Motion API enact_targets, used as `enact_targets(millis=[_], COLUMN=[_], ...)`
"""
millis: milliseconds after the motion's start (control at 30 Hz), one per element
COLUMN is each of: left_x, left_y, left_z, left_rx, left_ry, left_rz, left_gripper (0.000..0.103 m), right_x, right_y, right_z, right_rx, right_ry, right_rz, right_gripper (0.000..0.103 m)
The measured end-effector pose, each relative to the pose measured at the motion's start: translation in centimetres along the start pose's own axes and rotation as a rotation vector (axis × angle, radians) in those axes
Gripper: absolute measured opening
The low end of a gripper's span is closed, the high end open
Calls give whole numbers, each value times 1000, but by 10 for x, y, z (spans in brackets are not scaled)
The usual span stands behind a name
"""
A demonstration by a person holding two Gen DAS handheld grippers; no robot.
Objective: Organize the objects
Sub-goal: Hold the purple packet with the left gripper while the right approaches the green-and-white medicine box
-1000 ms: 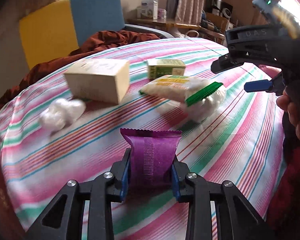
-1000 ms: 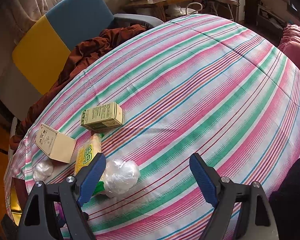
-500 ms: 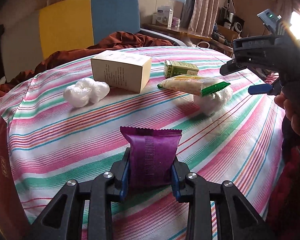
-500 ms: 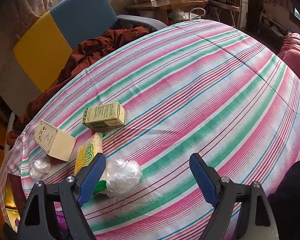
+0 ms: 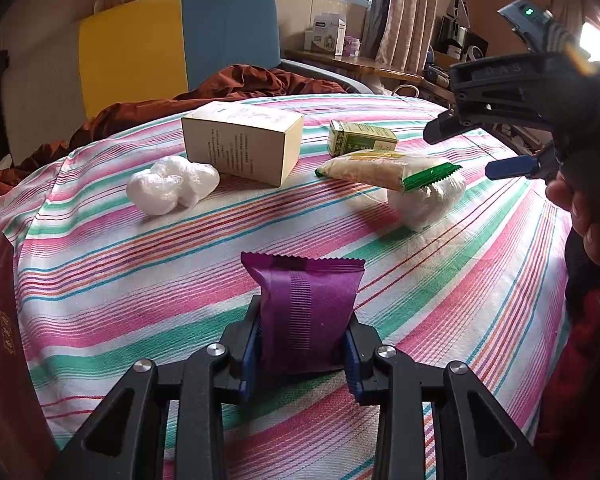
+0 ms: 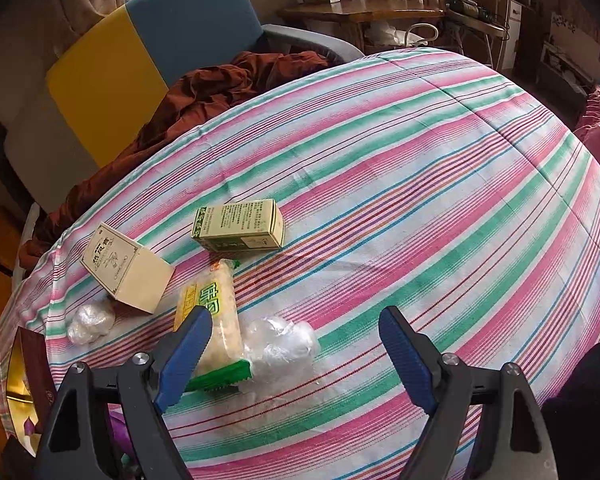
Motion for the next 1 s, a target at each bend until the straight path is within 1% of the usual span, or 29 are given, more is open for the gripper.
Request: enact_targets(millis=[100, 200, 400, 500, 600, 733, 767, 833, 900, 1000], left_x=[1, 0, 1, 2, 3, 4, 5, 4, 5, 6], left_y=[2, 3, 3, 4, 5, 7, 7, 7, 7, 7], left_z=[2, 3, 4, 4, 5, 6, 6, 5, 5, 5], left_rx=[0, -1, -2, -3, -2, -2, -2, -2, -2, -2], left_ry=[-6, -11, -18, -22, -23, -24, -24, -24, -24, -25], left_rz=[-7, -13, -21, -26, -29, -30, -30, -30, -30, -32], left_gripper=[36, 36, 36, 36, 36, 37, 37, 37, 37, 37], right_x=[-8, -18, -27, -30, -33, -43, -43, -42, -42, -42], right_y=[7, 23, 60, 76, 87, 100, 102, 102, 101, 96], right_z=[18, 35, 60, 64, 68, 66, 65, 66, 66, 69], right_rx=[-5, -39, -106, -147, -162, -191, -195, -177, -168, -150], right_ry=[-25, -61, -64, -67, -68, -53, -43, -37, -33, -26], right_rz=[2, -6, -32, -40, -43, 31, 35, 21, 29, 51], right_gripper=[87, 87, 87, 87, 91, 91, 90, 89, 86, 87])
Point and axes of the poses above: each gripper's, at about its wrist camera, not at the fingertips, and y roughly the way its jaws point, x to its right, z to its top, the point moved 10 cm from there along y, roughly the way its jaws point, and after that the axes turned 14 degrees about -y, right-handed, at the moved point
